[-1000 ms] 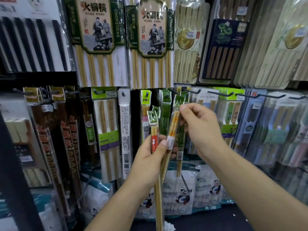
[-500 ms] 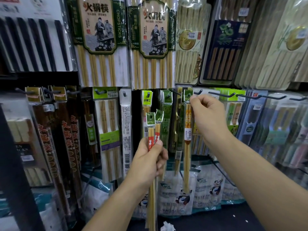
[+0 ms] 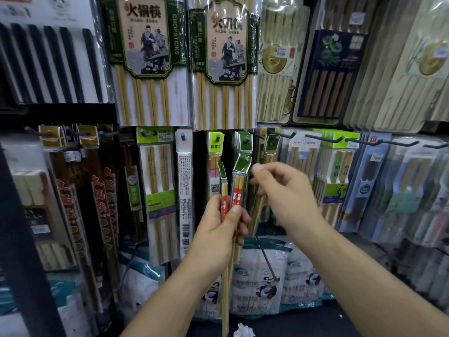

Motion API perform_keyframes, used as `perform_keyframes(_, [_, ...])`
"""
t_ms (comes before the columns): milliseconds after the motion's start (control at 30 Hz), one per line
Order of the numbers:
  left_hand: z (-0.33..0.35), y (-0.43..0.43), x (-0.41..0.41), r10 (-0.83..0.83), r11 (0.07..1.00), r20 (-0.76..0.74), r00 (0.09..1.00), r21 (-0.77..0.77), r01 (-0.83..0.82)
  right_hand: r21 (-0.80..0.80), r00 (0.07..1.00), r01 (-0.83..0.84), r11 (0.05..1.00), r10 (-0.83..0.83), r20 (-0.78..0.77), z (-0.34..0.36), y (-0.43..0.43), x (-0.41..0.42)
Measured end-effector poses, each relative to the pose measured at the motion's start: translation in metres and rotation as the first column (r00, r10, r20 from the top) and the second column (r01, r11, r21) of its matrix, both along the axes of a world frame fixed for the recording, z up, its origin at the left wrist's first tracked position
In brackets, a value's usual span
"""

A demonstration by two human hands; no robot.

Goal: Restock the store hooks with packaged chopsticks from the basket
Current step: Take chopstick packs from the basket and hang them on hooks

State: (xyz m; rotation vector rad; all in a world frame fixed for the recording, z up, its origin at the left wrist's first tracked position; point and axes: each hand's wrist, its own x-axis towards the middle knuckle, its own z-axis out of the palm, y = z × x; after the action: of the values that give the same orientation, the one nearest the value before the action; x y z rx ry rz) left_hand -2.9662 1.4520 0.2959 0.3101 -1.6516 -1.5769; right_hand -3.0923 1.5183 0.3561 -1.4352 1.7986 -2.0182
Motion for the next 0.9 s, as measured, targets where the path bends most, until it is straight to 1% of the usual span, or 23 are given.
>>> perform_keyframes(33, [0.0,0.001,-0.001,-0.016,1.0,-0.003,1.0,0.001,0.016,0.008,0.999,-0.029,1.0,0.029,-0.023,-0.001,0.0,0.004])
perform_keyframes(100, [-0.001,0.002,-0.001,-0.04,0.999,-0.006,0.999,0.007,0.04,0.001,0.999,-0.037,0.999,0.037,-0.038,-0.002,-0.001,0.009])
perform_keyframes(133, [-0.001,0.002,-0.002,-0.043,0.999,-0.005,0.999,0.008,0.043,-0.004,0.999,-0.032,0.999,0.032,-0.019,-0.001,-0.001,0.009])
perform_keyframes(200, [-0.002,0.002,-0.001,-0.033,0.999,0.002,0.999,-0.001,0.033,-0.025,0.997,-0.038,0.999,0.04,0.067,0.003,-0.003,0.008])
perform_keyframes(267, [-0.003,0.0,0.0,0.022,0.999,0.031,0.999,-0.043,-0.021,-0.063,0.991,-0.015,0.998,0.023,0.134,0.01,-0.003,0.004])
perform_keyframes(333, [-0.005,-0.003,-0.001,0.084,0.995,0.058,0.995,-0.067,-0.08,-0.095,0.989,0.039,0.995,-0.025,0.148,0.019,-0.002,-0.003])
perform_keyframes(400, [-0.004,-0.005,-0.001,0.085,0.996,0.065,0.994,-0.025,-0.084,-0.098,0.987,0.073,0.993,-0.058,0.149,0.026,-0.002,-0.01])
perform_keyframes(533, [0.0,-0.005,0.002,-0.045,0.996,0.04,0.998,0.081,0.041,-0.109,0.982,0.107,0.988,-0.088,0.166,0.034,-0.007,-0.02])
perform_keyframes(667, [0.001,-0.005,0.003,-0.064,0.981,0.03,0.997,0.183,0.058,-0.077,0.978,0.134,0.988,-0.119,0.169,0.035,-0.009,-0.027])
perform_keyframes(733, [0.001,-0.006,0.003,-0.046,0.981,0.028,0.999,0.192,0.04,-0.063,0.978,0.146,0.987,-0.135,0.158,0.035,-0.011,-0.029])
perform_keyframes(900, [0.001,-0.004,0.003,-0.018,0.99,0.001,1.0,0.141,0.018,-0.067,0.978,0.187,0.98,-0.179,0.111,0.034,-0.013,-0.032])
